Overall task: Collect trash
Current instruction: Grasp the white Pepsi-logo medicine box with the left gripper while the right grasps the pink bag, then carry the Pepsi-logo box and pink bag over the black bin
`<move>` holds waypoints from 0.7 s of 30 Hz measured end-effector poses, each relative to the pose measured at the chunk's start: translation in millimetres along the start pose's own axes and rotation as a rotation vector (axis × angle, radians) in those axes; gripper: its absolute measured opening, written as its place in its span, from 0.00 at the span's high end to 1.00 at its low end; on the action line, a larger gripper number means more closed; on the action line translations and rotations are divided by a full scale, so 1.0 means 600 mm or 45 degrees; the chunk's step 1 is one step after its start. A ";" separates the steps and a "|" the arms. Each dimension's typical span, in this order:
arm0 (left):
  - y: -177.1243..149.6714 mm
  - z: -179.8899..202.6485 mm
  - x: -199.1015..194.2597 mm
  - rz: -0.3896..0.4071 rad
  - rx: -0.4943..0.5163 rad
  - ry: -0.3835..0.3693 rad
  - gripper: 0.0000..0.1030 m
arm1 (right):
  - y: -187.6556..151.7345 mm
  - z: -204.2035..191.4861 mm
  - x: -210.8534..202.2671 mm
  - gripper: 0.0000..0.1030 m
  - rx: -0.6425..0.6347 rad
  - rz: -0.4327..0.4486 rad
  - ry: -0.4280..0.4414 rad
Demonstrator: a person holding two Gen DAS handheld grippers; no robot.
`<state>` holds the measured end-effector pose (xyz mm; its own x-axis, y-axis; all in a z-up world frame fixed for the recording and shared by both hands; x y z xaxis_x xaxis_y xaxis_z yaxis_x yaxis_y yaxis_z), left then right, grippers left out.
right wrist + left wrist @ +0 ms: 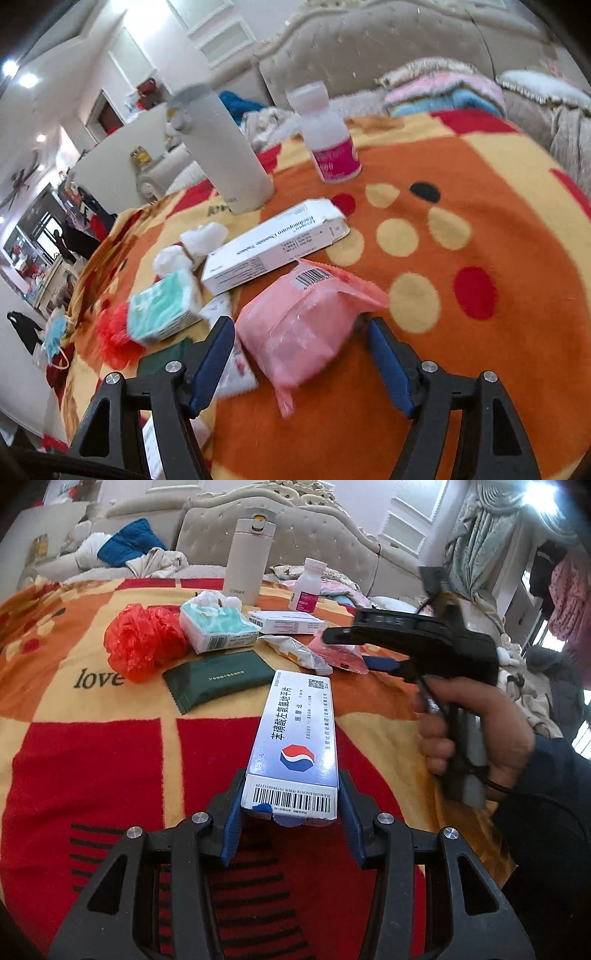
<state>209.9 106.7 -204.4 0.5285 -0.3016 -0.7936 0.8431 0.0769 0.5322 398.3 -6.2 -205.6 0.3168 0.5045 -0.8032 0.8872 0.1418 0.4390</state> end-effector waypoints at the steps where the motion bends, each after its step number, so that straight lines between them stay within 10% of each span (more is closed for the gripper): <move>1: -0.001 0.000 -0.002 0.001 -0.002 -0.003 0.57 | 0.006 -0.004 0.004 0.30 -0.014 0.003 -0.016; 7: -0.001 0.001 -0.003 -0.001 -0.007 -0.009 0.57 | 0.011 -0.013 0.004 0.54 -0.098 0.000 -0.095; 21: -0.001 -0.003 -0.006 0.011 -0.024 0.032 0.57 | -0.154 0.058 -0.205 0.58 -0.310 0.093 -0.145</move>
<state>207.6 109.3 -202.5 0.5380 -0.2768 -0.7962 0.8400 0.0977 0.5337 288.9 -111.0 -161.5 0.4246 0.4236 -0.8002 0.7586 0.3160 0.5698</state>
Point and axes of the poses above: each gripper's, at about its wrist camera, not at the fingertips, and x roughly the way its jaws point, z to its right, y to its top, the point moved 8 cm from there along x, roughly the way its jaws point, and after that the axes turned 13 degrees about -z, right-handed, at the moved point
